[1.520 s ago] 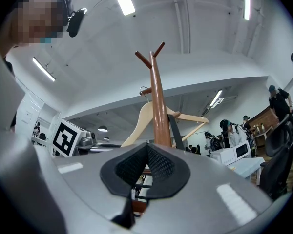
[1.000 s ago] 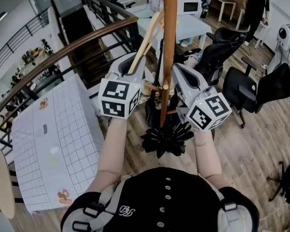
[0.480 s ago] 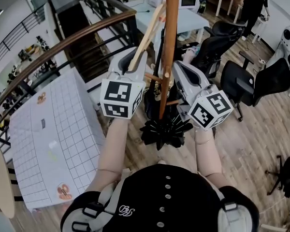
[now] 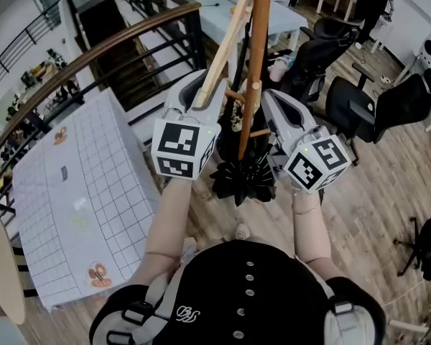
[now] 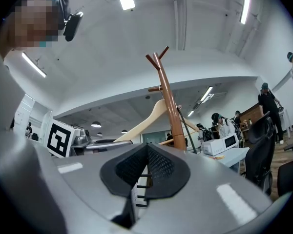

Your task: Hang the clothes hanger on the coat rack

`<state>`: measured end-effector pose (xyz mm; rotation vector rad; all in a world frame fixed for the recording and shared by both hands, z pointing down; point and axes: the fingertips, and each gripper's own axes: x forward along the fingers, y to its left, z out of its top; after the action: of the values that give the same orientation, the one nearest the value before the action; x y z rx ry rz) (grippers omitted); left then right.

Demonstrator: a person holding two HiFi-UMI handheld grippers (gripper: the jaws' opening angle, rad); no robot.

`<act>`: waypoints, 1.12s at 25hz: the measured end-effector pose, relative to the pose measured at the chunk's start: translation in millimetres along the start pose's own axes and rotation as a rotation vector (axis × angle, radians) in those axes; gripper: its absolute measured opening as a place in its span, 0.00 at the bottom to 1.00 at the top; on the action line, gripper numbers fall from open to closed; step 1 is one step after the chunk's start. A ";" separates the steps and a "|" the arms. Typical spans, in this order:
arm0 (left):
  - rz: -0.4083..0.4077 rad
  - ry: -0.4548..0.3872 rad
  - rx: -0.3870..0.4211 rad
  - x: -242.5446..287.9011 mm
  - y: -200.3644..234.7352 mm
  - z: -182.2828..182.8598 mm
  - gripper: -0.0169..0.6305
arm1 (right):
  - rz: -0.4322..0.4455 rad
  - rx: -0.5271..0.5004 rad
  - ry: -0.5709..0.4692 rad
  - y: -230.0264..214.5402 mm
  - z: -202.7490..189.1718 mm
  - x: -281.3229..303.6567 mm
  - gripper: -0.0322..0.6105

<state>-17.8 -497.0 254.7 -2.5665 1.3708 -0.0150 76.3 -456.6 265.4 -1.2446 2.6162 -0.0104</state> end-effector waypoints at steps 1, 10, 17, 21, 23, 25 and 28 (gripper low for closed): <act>-0.006 -0.001 -0.002 -4.1 -2.6 -0.8 0.20 | -0.006 0.003 0.004 3.4 -2.0 -3.2 0.05; -0.023 -0.037 -0.042 -45.2 -15.1 -0.4 0.20 | -0.045 0.021 0.043 27.2 -20.1 -29.3 0.05; -0.054 -0.041 -0.125 -74.8 -31.2 -19.4 0.20 | -0.067 0.034 0.058 41.9 -31.2 -45.8 0.05; -0.110 -0.010 -0.179 -85.1 -49.7 -35.6 0.20 | -0.062 0.038 0.064 52.4 -35.2 -53.3 0.05; -0.139 0.002 -0.201 -89.6 -58.9 -42.5 0.20 | -0.064 0.040 0.071 56.9 -38.7 -57.0 0.05; -0.161 0.001 -0.225 -93.6 -66.3 -47.0 0.20 | -0.067 0.045 0.079 60.1 -43.0 -60.8 0.05; -0.181 -0.017 -0.270 -99.3 -73.4 -50.5 0.20 | -0.072 0.056 0.092 63.2 -50.7 -65.8 0.05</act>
<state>-19.4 -386.1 329.0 -2.8981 1.2016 0.1721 56.7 -371.0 321.8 -1.3491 2.6260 -0.1558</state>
